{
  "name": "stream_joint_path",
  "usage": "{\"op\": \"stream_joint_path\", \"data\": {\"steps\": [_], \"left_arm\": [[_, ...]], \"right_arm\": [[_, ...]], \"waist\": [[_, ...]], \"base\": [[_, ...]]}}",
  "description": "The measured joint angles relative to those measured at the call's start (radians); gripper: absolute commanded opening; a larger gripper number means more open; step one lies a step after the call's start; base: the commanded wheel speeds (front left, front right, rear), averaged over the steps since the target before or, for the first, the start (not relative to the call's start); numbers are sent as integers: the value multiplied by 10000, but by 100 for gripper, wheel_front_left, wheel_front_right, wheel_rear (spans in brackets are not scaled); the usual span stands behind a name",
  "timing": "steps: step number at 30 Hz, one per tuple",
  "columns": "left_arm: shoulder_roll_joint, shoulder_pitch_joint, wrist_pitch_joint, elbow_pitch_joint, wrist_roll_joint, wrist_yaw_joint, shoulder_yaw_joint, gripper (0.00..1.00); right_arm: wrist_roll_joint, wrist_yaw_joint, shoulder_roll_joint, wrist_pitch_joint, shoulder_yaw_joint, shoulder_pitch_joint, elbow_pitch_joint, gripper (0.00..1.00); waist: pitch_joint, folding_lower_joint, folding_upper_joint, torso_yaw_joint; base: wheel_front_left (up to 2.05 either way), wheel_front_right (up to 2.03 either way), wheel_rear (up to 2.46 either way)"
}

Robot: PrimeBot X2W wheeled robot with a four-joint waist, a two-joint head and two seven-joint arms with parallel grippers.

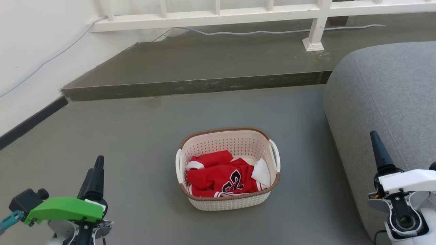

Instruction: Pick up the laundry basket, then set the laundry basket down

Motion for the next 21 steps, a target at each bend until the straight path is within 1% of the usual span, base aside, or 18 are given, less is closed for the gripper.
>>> {"op": "stream_joint_path", "data": {"steps": [2, 5, 7, 12, 14, 15, 20, 21], "left_arm": [[50, -36, -84, -25, 343, 81, -109, 100], [73, -132, -173, -151, 880, 180, -180, 100], [86, -214, -211, -261, 1277, 272, -232, 100], [102, -279, -372, -407, 2059, 487, -407, 100], [100, -280, -433, -454, 2378, 535, -485, 100], [100, -282, -445, -489, 2508, 570, -518, 100], [102, -291, -608, -633, 3248, 696, -694, 100], [102, -296, -617, -650, 3373, 704, -731, 100]], "right_arm": [[-347, -134, -40, -82, 128, -63, -8, 100], [-848, -244, -136, -176, 267, -87, -54, 100], [-1143, -259, -188, -226, 366, -90, -61, 100], [-1977, -422, -251, -397, 648, -147, -127, 100], [-2290, -437, -290, -447, 748, -201, -196, 100], [-2462, -512, -301, -493, 802, -244, -224, 100], [-3279, -612, -362, -619, 1024, -302, -336, 100], [-3415, -675, -380, -631, 1066, -302, -359, 100]], "waist": [[-5, 0, 0, 1], [-12, 0, 0, 3], [-16, 0, 0, 3], [-24, 0, 0, 3], [-25, 0, 0, 2], [-25, 0, 0, 1], [-26, 0, 0, -4], [-27, 0, -1, -6]], "base": [[0, 0, 0], [0, 0, 0], [0, 0, 0], [0, 0, 0], [0, 0, 0], [0, 0, 0], [0, 0, 0], [0, 0, 0]]}}
